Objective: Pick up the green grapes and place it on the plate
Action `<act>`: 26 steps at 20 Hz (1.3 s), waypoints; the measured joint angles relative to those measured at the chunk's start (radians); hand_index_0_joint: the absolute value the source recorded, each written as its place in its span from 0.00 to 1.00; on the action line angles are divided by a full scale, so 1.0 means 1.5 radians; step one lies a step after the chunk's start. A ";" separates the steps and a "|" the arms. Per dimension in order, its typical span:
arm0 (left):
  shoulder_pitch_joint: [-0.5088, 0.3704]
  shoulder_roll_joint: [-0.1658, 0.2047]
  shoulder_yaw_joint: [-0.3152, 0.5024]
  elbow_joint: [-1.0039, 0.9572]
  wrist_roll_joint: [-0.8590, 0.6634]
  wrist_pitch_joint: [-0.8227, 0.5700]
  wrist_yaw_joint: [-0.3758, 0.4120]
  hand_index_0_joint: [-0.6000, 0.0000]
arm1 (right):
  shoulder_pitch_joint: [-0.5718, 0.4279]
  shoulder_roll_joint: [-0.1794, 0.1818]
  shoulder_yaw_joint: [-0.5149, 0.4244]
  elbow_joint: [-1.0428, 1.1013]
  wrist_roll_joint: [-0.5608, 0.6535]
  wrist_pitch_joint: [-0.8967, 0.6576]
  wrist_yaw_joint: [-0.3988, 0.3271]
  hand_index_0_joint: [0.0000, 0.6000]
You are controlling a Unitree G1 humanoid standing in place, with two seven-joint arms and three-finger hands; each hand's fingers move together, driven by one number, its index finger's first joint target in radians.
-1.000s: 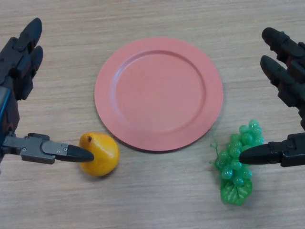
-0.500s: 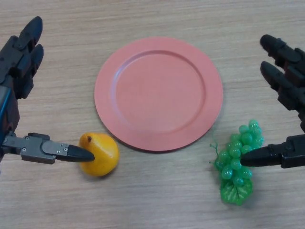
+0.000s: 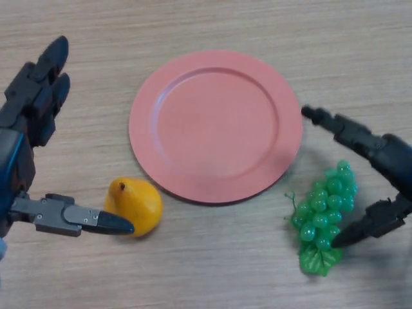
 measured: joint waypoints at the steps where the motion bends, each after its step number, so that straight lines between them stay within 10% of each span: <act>1: 0.001 0.000 0.000 0.001 0.000 0.000 0.000 1.00 | -0.011 -0.006 0.001 0.039 -0.027 -0.027 0.008 0.00; 6: 0.002 0.000 0.003 0.002 0.000 0.000 -0.001 1.00 | -0.022 -0.015 0.002 0.130 -0.090 -0.100 0.009 0.00; 11: 0.001 0.000 0.004 0.003 -0.001 0.000 -0.004 1.00 | -0.010 -0.014 -0.001 0.109 0.023 -0.030 0.021 0.99; 16: 0.003 0.000 0.003 0.010 0.000 0.000 -0.005 1.00 | 0.017 -0.011 -0.006 0.072 0.140 0.074 0.062 1.00; 20: 0.004 0.000 0.002 0.009 0.000 0.000 -0.005 1.00 | 0.047 -0.005 -0.041 -0.102 0.288 0.434 0.093 1.00; 26: 0.006 -0.001 0.003 0.009 0.000 0.000 -0.005 1.00 | -0.015 -0.012 -0.079 -0.274 0.391 0.652 0.009 1.00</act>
